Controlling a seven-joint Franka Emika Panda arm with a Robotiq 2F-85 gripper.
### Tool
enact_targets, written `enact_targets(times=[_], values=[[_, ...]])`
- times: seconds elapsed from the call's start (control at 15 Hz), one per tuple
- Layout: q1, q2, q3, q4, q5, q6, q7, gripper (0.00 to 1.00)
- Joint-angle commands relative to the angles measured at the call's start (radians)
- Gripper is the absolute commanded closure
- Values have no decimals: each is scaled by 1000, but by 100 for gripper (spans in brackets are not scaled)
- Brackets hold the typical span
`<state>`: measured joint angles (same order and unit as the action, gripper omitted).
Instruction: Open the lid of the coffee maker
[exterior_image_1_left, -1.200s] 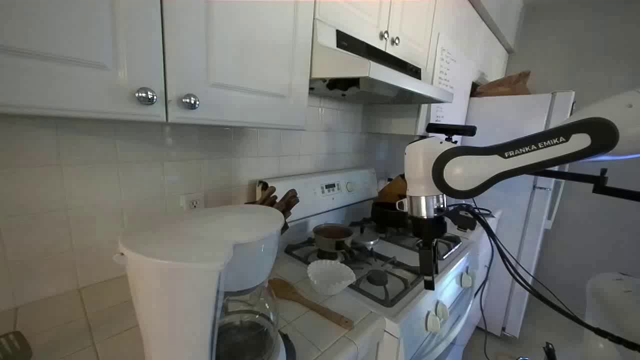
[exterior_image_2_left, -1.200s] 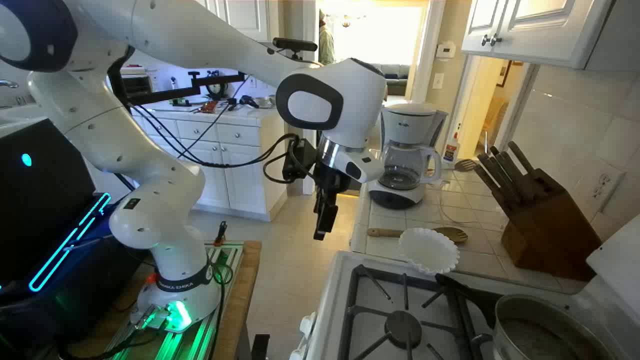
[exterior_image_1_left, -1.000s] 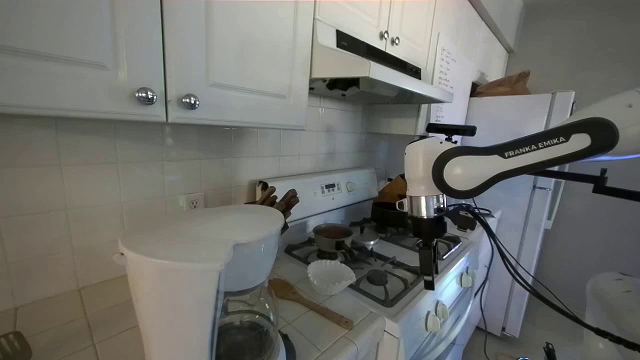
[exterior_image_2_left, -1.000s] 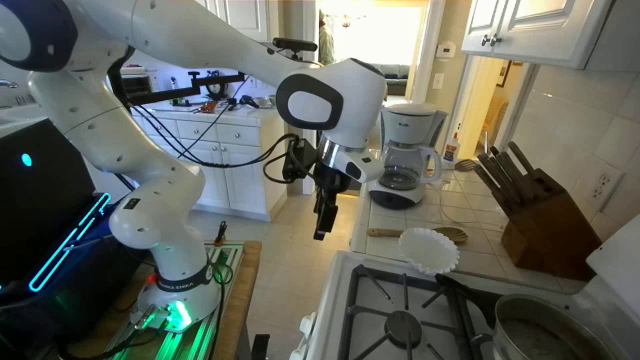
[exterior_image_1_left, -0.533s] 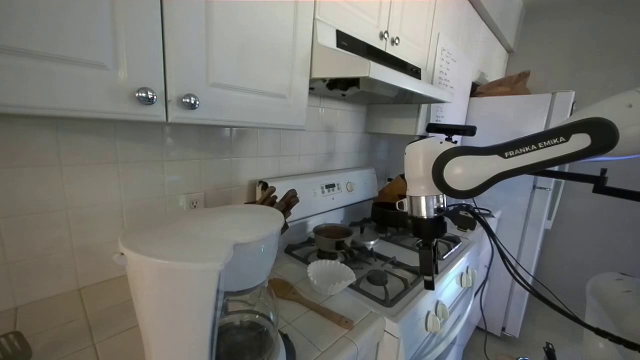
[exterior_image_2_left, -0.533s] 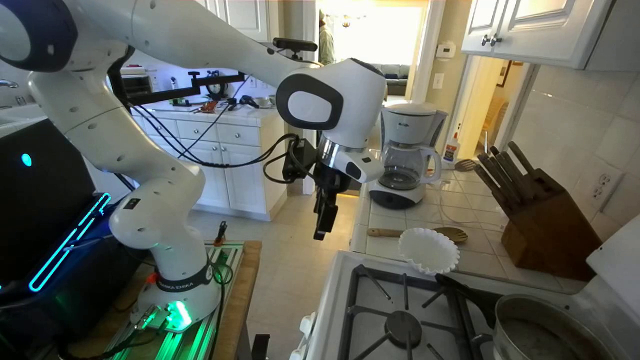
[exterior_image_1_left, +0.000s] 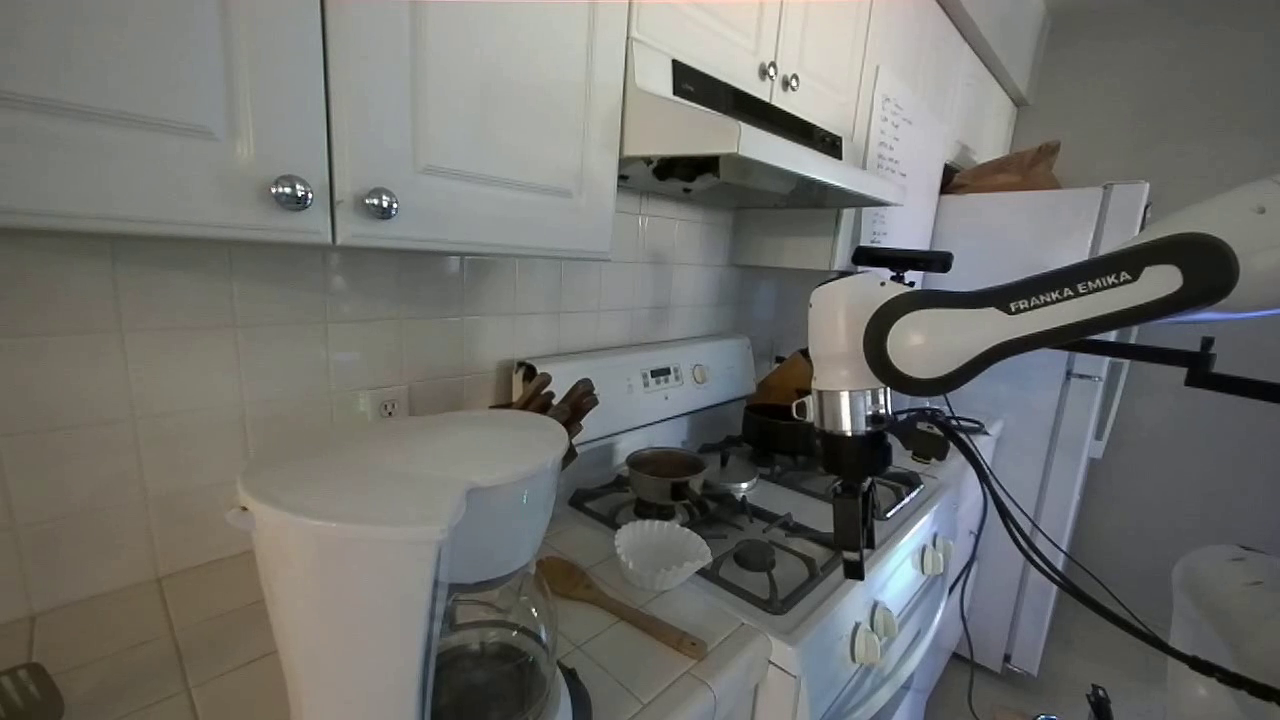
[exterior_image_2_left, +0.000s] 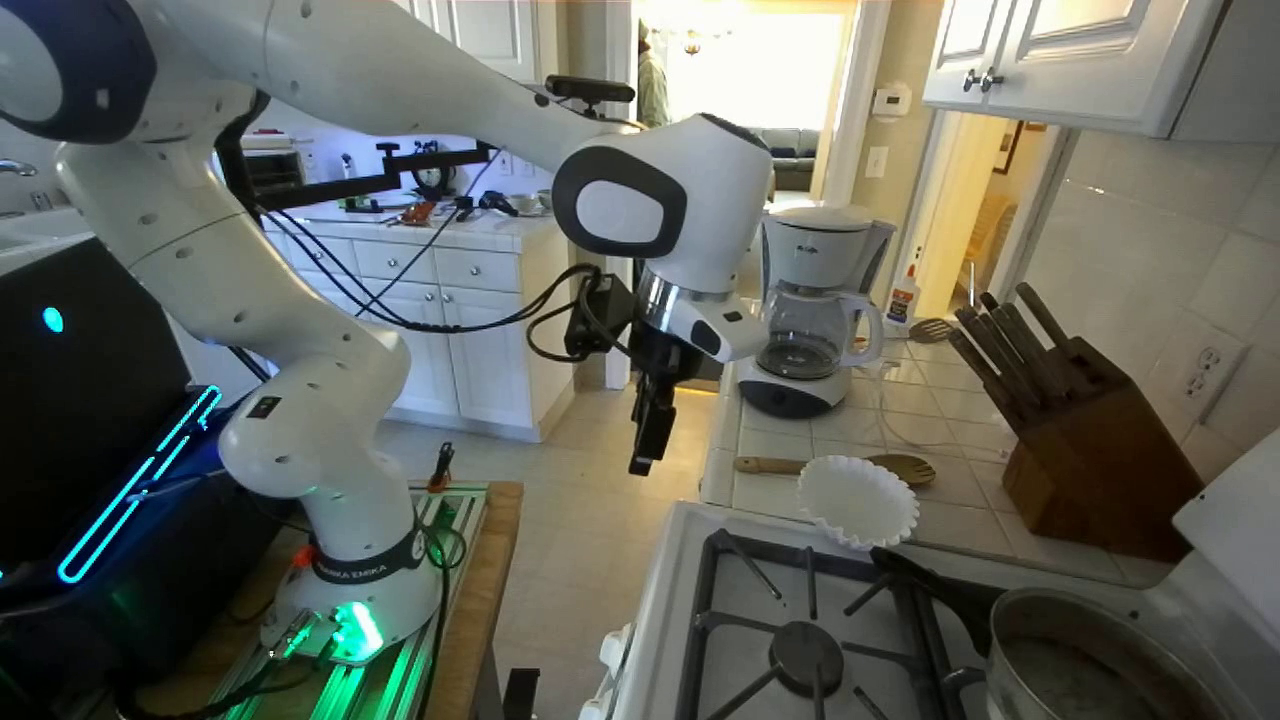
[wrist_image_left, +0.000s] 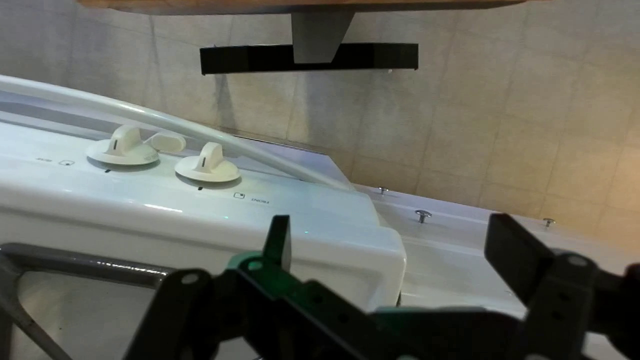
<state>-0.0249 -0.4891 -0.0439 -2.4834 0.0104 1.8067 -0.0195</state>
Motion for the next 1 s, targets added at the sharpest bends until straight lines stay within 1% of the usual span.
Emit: enact_targets(times=[0.0,0.27,0.67,0.93], values=[[8,-27,20,26,93,35,96,0],[12,-55,34,88,202,91,166,0],[27,-78,45,225,276,182,184,0],[72,-59,46,304,400,310,185,0]])
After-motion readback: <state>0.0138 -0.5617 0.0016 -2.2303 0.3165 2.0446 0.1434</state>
